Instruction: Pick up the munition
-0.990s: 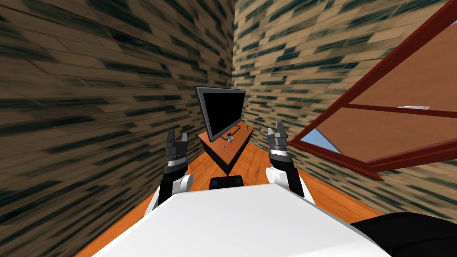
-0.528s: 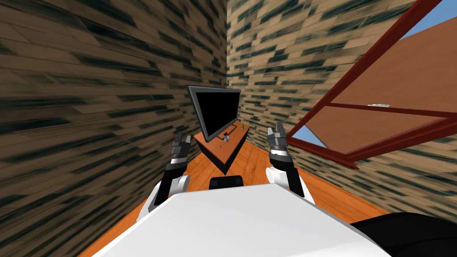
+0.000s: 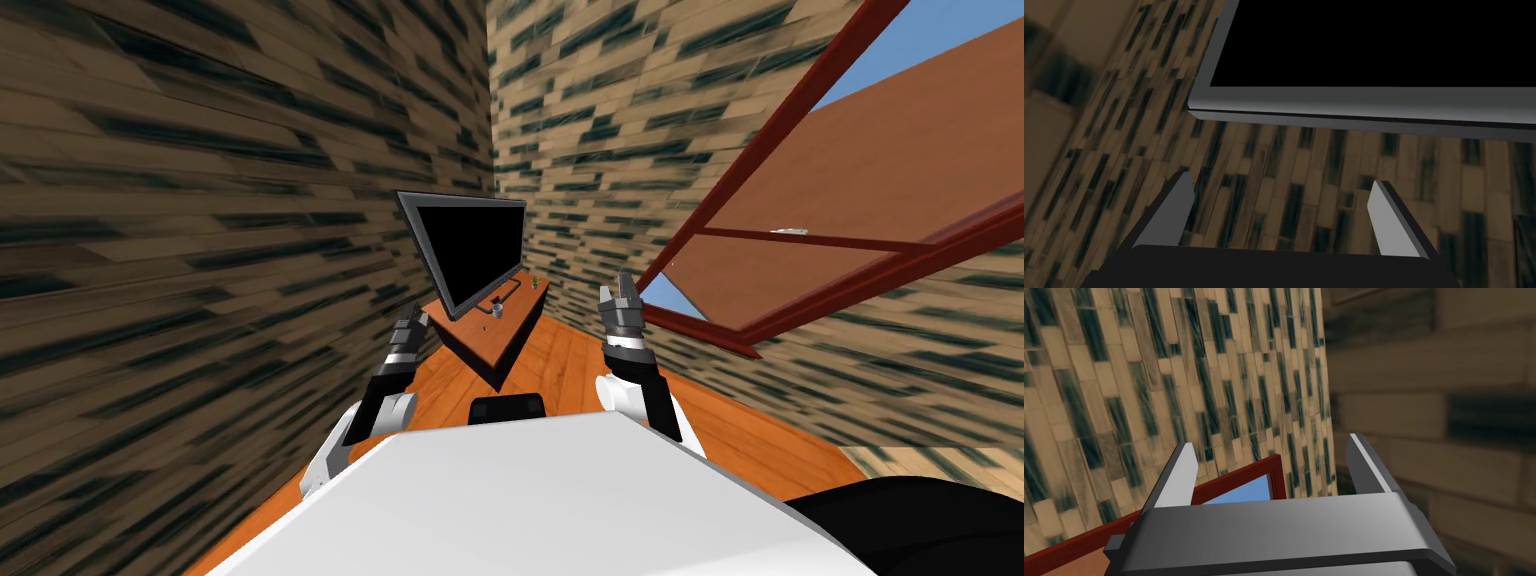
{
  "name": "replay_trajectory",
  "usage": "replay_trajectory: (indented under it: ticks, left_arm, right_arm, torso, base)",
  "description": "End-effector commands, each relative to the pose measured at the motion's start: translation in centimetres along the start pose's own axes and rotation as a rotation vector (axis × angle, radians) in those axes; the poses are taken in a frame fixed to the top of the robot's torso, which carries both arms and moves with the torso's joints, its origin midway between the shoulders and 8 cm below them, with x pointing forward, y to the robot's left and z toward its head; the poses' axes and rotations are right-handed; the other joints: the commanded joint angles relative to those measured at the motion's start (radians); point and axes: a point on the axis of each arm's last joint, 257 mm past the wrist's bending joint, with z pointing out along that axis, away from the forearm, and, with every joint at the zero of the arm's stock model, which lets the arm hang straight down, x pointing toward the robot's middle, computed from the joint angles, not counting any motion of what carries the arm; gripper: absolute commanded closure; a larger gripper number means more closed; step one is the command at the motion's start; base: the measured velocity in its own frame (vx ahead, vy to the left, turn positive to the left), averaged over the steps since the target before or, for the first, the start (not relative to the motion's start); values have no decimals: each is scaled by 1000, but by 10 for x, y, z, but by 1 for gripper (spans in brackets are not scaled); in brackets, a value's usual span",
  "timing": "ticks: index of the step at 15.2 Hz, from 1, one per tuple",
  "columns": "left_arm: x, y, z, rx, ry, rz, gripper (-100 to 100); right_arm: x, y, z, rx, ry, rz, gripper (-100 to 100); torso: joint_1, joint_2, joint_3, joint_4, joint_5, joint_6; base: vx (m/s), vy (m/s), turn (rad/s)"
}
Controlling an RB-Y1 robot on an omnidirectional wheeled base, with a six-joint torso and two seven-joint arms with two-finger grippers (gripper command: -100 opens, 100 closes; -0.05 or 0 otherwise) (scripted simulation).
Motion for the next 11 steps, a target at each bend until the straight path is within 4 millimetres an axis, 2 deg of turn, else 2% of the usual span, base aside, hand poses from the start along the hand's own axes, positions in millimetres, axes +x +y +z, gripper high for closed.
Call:
replay_trajectory:
  ticks: [1,4,5,6,7,9,10,11]
  left_arm:
    - [-5,19,1,-53,1,4,-100]
    - [-22,56,1,-157,-5,11,-100]
    - [-23,65,-2,-182,-7,11,-100]
    - [-23,65,-2,-182,-7,11,-100]
    - [-34,86,-4,-241,-17,14,-100]
    - [-34,89,-5,-250,-18,14,-100]
    - [-46,110,-9,-309,-31,15,-100]
    - [-47,112,-10,-321,-32,15,-100]
  right_arm:
    - [0,0,0,0,0,0,0]
    - [0,0,0,0,0,0,0]
    - [0,0,0,0,0,0,0]
    - [0,0,0,0,0,0,0]
    - [0,0,0,0,0,0,0]
    - [0,0,0,0,0,0,0]
    - [0,0,0,0,0,0,0]
    - [0,0,0,0,0,0,0]
  torso:
    - [0,0,0,0,0,0]
    - [-1,0,0,0,0,0]
    - [-2,0,0,0,0,0]
    - [-2,0,0,0,0,0]
    - [-1,-1,0,0,0,-1]
    - [0,-1,-1,0,0,0]
    - [0,-1,-1,0,0,-1]
    - [0,-1,-1,0,0,0]
  base:
    - [-12,-66,-154]
    - [-17,-88,-171]
    - [-4,-98,-154]
    - [5,-65,-33]
    - [10,-71,-156]
    - [3,-64,-93]
    - [-1,-62,-131]
    - [2,-67,-156]
